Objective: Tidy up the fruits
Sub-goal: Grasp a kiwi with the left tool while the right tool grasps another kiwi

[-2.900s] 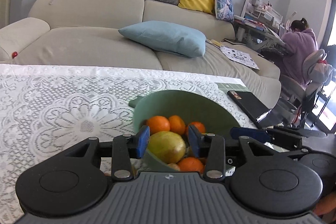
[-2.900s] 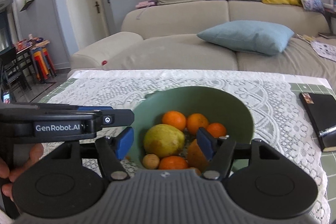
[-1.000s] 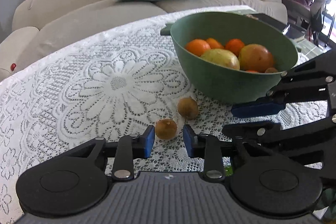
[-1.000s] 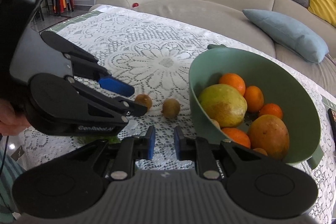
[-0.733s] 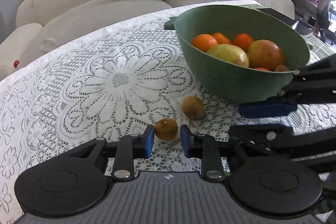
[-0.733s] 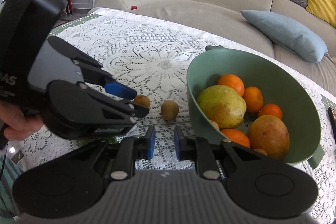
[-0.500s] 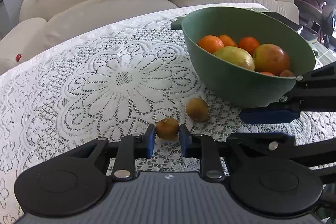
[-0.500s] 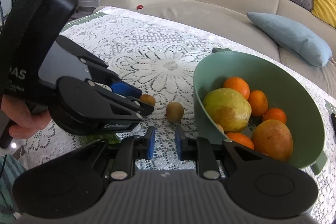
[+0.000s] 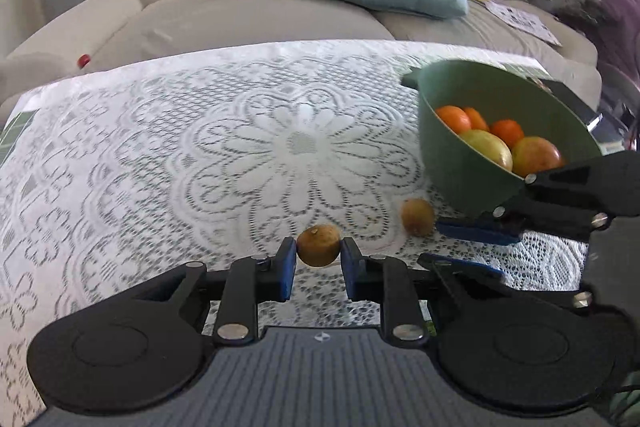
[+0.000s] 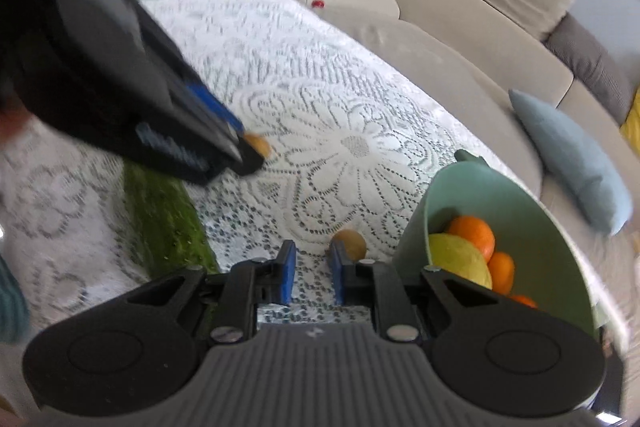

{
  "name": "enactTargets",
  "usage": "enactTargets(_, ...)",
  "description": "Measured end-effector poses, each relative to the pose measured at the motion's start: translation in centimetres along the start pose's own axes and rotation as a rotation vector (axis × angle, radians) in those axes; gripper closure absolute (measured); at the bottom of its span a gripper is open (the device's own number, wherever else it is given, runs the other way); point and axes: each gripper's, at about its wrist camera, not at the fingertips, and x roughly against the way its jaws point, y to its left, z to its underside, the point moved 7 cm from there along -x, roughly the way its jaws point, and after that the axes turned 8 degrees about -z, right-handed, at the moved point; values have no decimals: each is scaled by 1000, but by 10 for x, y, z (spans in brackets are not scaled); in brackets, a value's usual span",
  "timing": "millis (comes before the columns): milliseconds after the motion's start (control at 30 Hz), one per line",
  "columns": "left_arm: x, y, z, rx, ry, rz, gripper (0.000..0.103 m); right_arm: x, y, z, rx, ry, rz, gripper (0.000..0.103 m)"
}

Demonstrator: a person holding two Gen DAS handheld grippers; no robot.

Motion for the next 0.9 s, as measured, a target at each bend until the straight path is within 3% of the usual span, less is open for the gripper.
enactTargets(133,8,10,1,38,-10,-1,77,-9,1,-7,58,59,32,92)
enactTargets(267,12,19,2,56,-10,-3,77,-17,1,-14,141,110,11,91)
enactTargets(400,11,26,5,61,1,-17,77,-25,-5,-21,270,166,63,75)
enactTargets(600,16,28,5,64,-11,-10,77,-36,-9,-25,402,238,-66,76)
enactTargets(733,18,24,4,53,-17,-8,77,-41,-8,-19,533,302,-105,77)
enactTargets(900,18,21,3,44,-20,-4,77,-42,-8,-19,609,358,-151,78)
